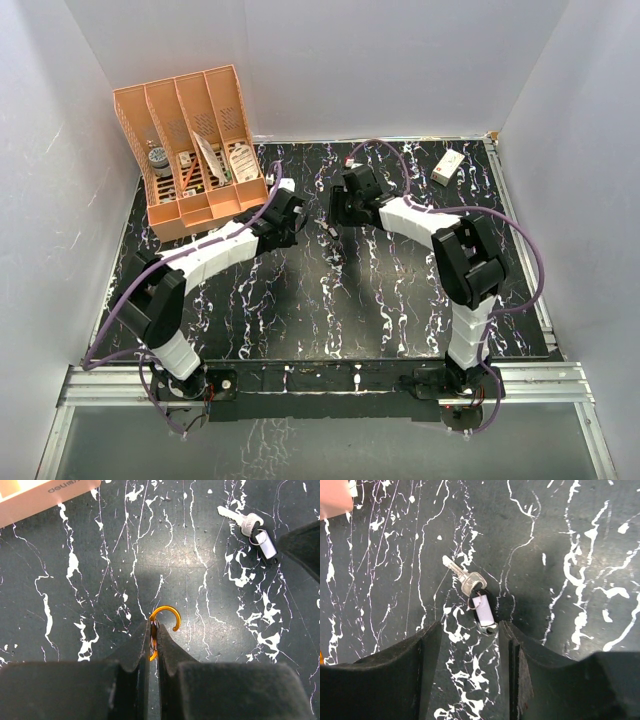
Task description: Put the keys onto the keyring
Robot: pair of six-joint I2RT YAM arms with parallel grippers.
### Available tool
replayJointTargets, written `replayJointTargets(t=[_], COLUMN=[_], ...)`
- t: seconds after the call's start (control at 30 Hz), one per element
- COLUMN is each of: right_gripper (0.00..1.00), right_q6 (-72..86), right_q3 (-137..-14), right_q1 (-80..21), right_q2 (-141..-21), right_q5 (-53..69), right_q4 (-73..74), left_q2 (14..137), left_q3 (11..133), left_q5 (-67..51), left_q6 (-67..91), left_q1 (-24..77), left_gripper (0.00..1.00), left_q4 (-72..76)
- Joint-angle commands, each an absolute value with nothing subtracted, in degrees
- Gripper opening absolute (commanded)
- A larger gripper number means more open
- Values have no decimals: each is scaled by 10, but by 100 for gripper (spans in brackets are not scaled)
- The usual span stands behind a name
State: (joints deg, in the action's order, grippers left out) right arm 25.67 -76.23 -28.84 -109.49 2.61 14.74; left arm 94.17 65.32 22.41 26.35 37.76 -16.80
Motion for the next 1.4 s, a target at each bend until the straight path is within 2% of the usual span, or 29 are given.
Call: replayJointTargets(t=[0.0,0.33,1.37], right_gripper=[45,40,36], right_q6=[290,310,315], right_q3=[-807,-818,-848], right_q1=[-298,-307,-307], right_q2=[-1110,-1140,-1183], right_q5=[40,34,4], right_q4=[134,148,163], left_q2=[901,878,873], left_q3=[637,621,607], left_q5=[211,204,190], left_q6=[260,261,258], left_q1=[372,364,349], left_gripper=[0,0,0], left_q4=[-171,-169,-159])
